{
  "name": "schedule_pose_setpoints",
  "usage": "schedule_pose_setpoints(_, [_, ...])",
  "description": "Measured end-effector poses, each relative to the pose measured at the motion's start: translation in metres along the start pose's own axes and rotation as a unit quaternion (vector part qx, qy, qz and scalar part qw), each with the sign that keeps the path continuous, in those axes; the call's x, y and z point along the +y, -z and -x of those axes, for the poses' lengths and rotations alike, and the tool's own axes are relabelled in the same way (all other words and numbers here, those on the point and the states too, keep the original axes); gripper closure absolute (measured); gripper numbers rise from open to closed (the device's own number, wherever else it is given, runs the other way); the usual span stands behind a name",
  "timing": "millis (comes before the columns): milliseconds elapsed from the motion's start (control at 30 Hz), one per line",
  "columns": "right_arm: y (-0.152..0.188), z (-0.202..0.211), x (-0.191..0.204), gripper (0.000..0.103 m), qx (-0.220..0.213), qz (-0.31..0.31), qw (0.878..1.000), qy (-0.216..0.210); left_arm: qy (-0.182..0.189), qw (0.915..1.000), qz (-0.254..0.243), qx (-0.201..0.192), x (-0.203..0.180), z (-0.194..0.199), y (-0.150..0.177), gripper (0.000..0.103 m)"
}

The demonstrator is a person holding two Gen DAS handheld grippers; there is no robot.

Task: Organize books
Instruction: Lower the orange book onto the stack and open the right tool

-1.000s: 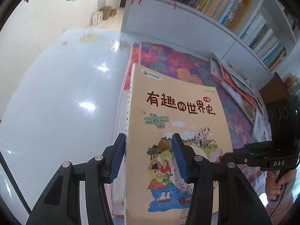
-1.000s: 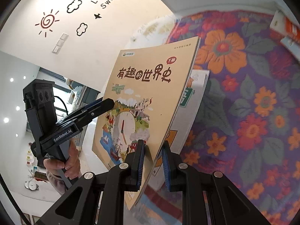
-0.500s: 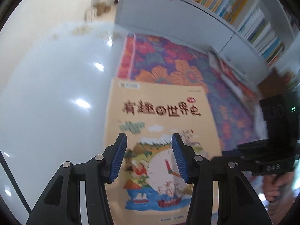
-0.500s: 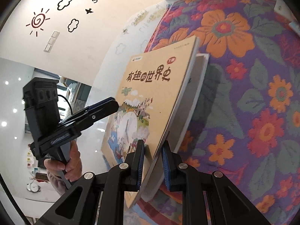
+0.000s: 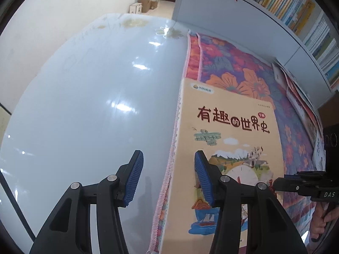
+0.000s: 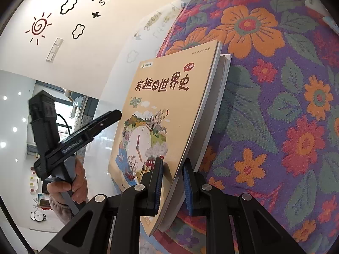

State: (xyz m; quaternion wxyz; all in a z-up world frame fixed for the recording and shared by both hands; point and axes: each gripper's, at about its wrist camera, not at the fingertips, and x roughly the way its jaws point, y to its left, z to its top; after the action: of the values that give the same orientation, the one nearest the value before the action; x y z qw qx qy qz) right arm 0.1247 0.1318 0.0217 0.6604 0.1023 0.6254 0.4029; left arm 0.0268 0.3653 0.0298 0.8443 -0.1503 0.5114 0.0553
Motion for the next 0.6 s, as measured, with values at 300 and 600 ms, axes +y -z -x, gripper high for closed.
schedule_pose_setpoints(300, [0.003,0.004,-0.003,0.085,-0.004,-0.011,1.0,0.0,0.018,0.9995,-0.024,0.013,-0.027,-0.008,0.001,0.053])
schedule_pose_setpoints(600, [0.007,0.008,-0.02,0.084,-0.018,-0.055,0.998,-0.033,-0.004,0.9999,-0.01,0.004,-0.026,-0.004,0.001,0.053])
